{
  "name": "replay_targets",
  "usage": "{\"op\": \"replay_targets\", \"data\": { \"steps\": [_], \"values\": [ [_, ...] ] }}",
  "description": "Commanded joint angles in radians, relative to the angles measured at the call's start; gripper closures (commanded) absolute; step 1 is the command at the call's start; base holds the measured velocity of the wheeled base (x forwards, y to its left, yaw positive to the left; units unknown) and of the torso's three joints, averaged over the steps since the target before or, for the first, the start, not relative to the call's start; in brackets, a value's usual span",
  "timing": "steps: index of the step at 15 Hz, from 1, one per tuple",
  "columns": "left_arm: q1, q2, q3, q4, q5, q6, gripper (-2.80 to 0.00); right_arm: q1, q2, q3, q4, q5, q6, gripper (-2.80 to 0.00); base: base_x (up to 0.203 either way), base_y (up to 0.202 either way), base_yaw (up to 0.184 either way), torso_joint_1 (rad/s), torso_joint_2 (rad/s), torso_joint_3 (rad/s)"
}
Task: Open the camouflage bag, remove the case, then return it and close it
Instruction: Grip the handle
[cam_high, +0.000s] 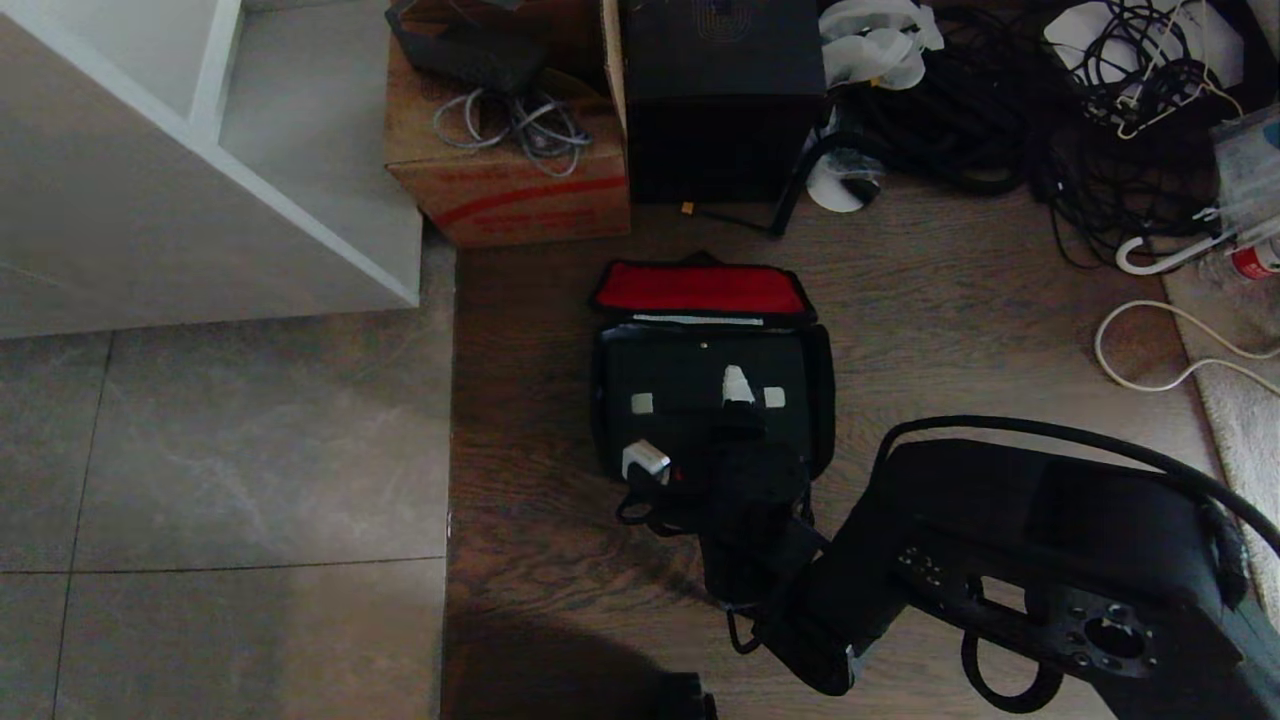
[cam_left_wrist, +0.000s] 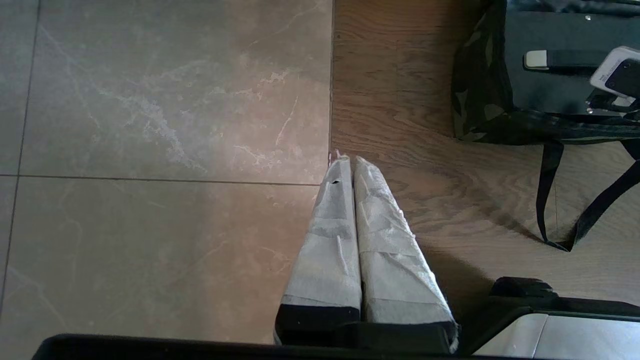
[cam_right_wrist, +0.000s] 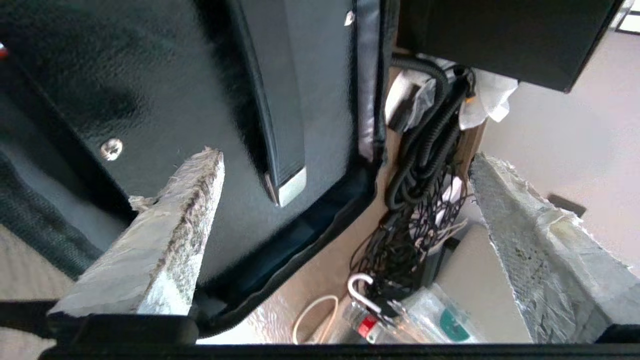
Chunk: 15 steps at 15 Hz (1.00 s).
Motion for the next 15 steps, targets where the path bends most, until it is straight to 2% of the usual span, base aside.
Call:
{"op": "replay_targets", "data": {
  "steps": [1,15],
  "values": [
    [0.000,0.000,0.009,-0.001,-0.001,-0.001,0.00,-0.002,0.010,-0.005,-0.009,-0.022,-0.011,-2.80,0.000,0.000,0.000,0.000,0.00,0.000],
    [0.000,0.000,0.009,-0.001,0.001,0.000,0.00,-0.056,0.171,-0.235,-0.009,-0.024,-0.001,-2.80,0.000,0.000,0.000,0.000,0.00,0.000]
  ]
}}
